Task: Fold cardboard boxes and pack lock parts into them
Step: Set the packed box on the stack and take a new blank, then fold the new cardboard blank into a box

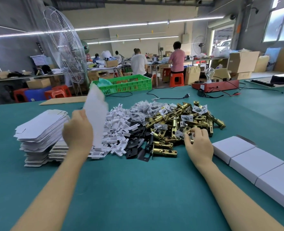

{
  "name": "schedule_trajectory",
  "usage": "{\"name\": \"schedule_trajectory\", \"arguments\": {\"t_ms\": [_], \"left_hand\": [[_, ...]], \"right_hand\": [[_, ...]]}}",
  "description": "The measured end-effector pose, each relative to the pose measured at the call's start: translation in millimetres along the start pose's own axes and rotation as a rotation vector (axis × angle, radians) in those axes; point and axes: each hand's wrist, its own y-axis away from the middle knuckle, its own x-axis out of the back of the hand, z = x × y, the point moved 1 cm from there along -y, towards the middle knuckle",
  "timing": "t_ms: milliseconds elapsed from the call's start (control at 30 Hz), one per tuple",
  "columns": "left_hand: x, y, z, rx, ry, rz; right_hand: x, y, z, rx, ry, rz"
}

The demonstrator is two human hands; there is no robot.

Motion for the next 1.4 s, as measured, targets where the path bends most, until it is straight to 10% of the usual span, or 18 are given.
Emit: {"name": "schedule_trajectory", "arguments": {"t_ms": [133, 333, 500, 600, 733, 967, 1400], "left_hand": [[-28, 68, 32, 0.399, 0.436, -0.244], [-51, 129, 44, 0.442, 0.488, -0.155], [-39, 152, 55, -0.042, 0.481, -0.189], [-37, 163, 65, -0.413, 0.499, -0.391], [-42, 165, 63, -0.431, 0.477, -0.418], [-43, 152, 51, 0.225, 0.691, -0.588], [-41, 158, 56, 0.248, 0.845, -0.522]], "right_hand": [[9, 10, -16, 0.056, -0.033, 0.030], [26, 22, -73, 0.111, -0.330, -0.227], [24, 59, -111, -0.180, -0.673, -0.742], [23, 60, -110, -0.439, -0.999, -0.690], [30, 47, -84, -0.618, -1.265, -0.602], [27, 43, -64, -0.345, -1.072, -0.521], [16, 71, -80, -0.059, -0.645, -0.400]]}}
